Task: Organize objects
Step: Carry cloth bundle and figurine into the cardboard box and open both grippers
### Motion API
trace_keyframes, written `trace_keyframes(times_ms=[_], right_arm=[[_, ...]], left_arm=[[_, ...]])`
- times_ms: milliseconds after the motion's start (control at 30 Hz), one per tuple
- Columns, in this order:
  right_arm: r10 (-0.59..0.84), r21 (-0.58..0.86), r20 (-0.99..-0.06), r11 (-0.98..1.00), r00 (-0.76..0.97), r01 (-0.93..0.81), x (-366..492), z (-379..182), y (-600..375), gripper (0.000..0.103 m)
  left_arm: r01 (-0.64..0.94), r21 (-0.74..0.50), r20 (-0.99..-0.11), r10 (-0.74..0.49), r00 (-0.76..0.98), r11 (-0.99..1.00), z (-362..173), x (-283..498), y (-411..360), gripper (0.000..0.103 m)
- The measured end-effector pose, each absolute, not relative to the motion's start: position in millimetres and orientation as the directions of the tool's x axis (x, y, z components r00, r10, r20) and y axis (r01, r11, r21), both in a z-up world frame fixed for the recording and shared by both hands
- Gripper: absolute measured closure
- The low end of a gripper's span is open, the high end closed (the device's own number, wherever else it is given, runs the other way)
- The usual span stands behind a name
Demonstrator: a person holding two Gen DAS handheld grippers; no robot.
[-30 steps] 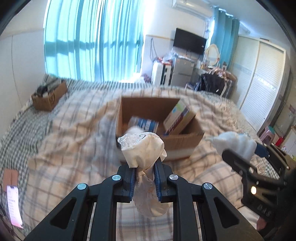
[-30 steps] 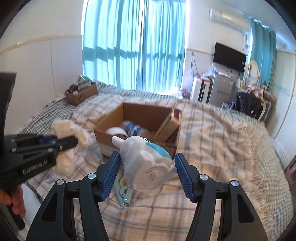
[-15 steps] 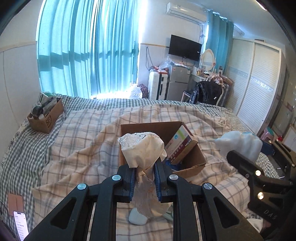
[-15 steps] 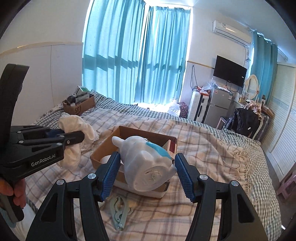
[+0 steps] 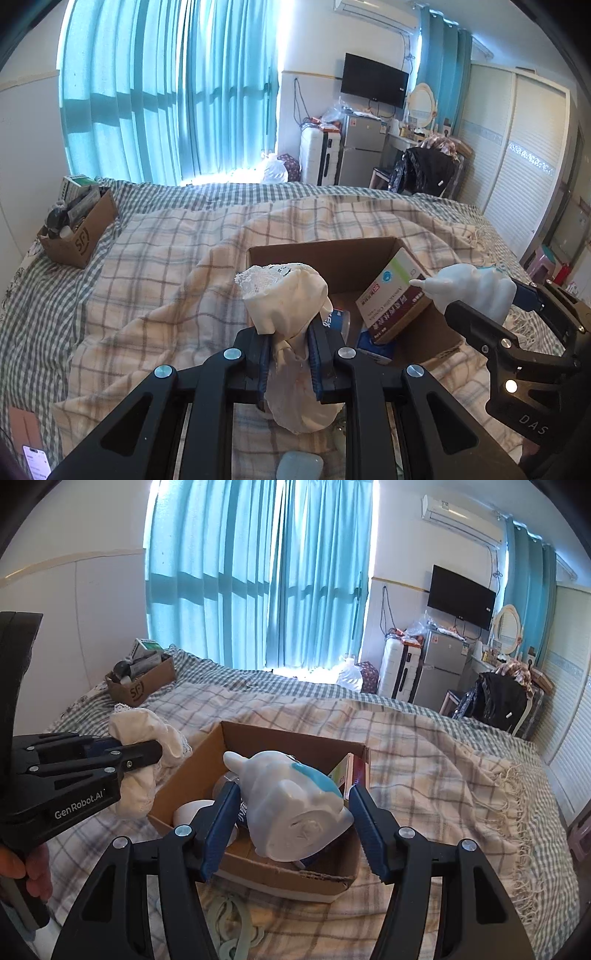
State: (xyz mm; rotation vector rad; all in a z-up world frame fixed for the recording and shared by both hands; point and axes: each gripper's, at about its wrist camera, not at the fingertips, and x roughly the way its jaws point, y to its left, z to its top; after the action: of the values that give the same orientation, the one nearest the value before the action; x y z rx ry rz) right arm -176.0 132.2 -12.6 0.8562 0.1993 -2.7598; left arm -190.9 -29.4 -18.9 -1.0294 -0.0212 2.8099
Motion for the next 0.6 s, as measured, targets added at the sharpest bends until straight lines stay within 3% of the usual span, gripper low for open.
trace_keyframes(times_ms=[600], right_arm=[[-0.179,0.015,-0.628,-0.976,-0.757,0.218,-231,-64,142,0.041]], left_arm=[[-0.175,-0.051,-0.709,0.159,-0.687,-0.983,-73,-255,-6,0.082]])
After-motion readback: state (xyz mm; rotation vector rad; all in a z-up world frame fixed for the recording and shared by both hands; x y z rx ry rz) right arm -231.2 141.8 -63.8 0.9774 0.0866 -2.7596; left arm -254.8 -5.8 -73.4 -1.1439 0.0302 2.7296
